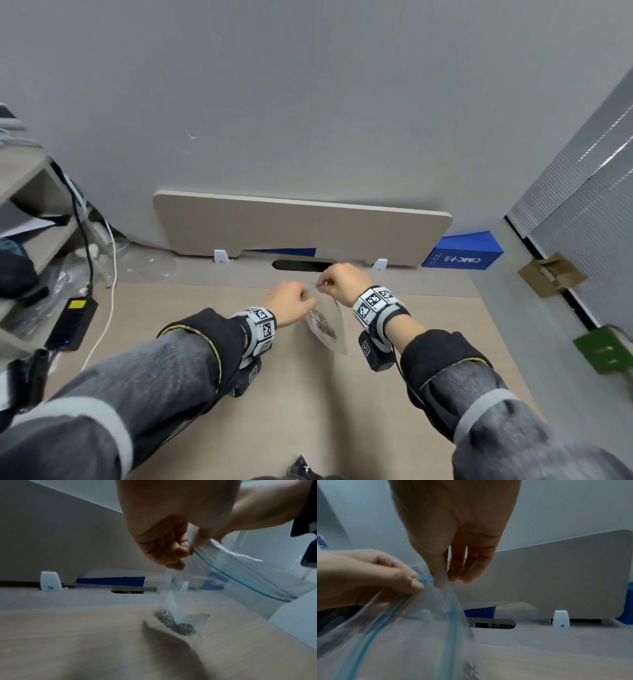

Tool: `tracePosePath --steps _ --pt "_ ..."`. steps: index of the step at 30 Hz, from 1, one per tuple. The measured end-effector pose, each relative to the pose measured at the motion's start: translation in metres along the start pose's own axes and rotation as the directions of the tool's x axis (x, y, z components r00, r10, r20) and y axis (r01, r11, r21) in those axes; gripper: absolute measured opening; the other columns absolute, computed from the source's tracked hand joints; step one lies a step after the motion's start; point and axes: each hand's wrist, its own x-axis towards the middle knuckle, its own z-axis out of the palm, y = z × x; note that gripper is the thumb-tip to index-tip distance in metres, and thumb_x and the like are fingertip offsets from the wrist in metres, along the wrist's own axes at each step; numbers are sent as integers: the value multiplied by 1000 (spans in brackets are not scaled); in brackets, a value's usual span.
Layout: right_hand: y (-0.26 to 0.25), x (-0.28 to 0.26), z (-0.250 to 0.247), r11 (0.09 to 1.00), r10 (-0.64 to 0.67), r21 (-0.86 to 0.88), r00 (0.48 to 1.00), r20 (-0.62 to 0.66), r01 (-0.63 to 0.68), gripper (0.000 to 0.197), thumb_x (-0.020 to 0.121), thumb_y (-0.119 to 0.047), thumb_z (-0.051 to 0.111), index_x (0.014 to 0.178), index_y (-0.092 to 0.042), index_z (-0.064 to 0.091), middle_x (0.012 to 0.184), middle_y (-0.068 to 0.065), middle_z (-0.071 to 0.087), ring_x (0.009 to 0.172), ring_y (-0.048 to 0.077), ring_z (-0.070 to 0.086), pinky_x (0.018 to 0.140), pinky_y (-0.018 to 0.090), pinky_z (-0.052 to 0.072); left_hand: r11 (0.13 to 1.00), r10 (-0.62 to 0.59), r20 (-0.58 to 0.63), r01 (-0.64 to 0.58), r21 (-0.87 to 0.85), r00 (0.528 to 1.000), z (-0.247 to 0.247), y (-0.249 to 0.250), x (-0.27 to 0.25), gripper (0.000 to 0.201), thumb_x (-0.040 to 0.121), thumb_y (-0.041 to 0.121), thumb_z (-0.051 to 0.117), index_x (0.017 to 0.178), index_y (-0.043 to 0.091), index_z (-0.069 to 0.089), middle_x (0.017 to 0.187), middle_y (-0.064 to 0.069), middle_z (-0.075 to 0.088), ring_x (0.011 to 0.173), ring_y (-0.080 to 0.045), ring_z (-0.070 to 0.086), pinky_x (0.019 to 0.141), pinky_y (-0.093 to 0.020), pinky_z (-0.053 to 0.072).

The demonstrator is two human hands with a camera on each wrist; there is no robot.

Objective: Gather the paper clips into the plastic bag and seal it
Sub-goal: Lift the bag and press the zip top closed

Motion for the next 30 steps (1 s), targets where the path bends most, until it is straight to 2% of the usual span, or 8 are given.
tracePosePath --steps 3,7,12,15,17,21,26,30 --pt "-1 0 3 999 -15 46 1000 8 15 15 89 -31 61 96 -23 73 102 -2 66 94 17 60 75 30 46 969 -122 -25 114 -221 992 0 9 0 29 86 27 46 60 14 50 51 -4 55 44 -24 56 50 -33 45" --pt "8 -7 19 968 172 139 955 241 -209 18 85 -27 65 100 -18 68 93 0 64 86 18 60 77 28 47 810 -268 14 233 -538 963 4 1 7 32 92 18 43 65 5 55 61 -16 67 55 -33 67 41 -24 42" --pt "22 -24 34 943 282 65 886 368 -327 19 86 -12 50 75 -15 65 77 4 74 66 19 65 66 26 52 841 -396 -196 268 -470 897 -4 -15 2 30 90 22 47 72 3 61 63 -7 67 48 -20 61 58 -31 55" --pt "19 -21 32 943 263 108 905 335 -314 18 88 -13 48 86 -13 67 78 5 76 68 20 69 72 30 56 955 -254 -374 170 -242 892 -11 -14 1 9 82 22 53 79 15 49 87 -2 52 73 -23 53 71 -36 46" --pt "14 -18 26 950 220 153 930 293 -273 19 89 -16 48 87 -16 66 73 3 74 63 18 66 70 29 55 996 35 -398 -64 -61 917 -12 -13 3 28 77 30 56 102 20 52 107 3 50 96 -19 51 83 -34 43" --pt "8 -7 8 932 192 259 951 242 -254 19 89 -16 50 86 -11 68 58 1 66 54 19 60 65 33 55 752 543 -45 -462 470 838 -13 -13 7 79 69 68 41 133 22 47 138 4 50 139 -26 35 115 -54 20" --pt "4 -10 -22 967 95 200 955 281 -155 17 87 -19 50 89 -20 67 59 0 66 53 13 60 68 31 55 658 533 6 -418 627 846 -13 -12 12 83 73 65 58 142 24 36 147 -5 40 144 -32 27 114 -65 16" --pt "10 -14 -33 970 129 171 963 239 -172 19 80 -15 52 73 -22 69 55 0 64 52 13 58 57 24 48 727 490 32 -429 536 871 -16 0 19 28 87 48 58 87 20 51 93 0 62 110 -24 58 111 -50 29"
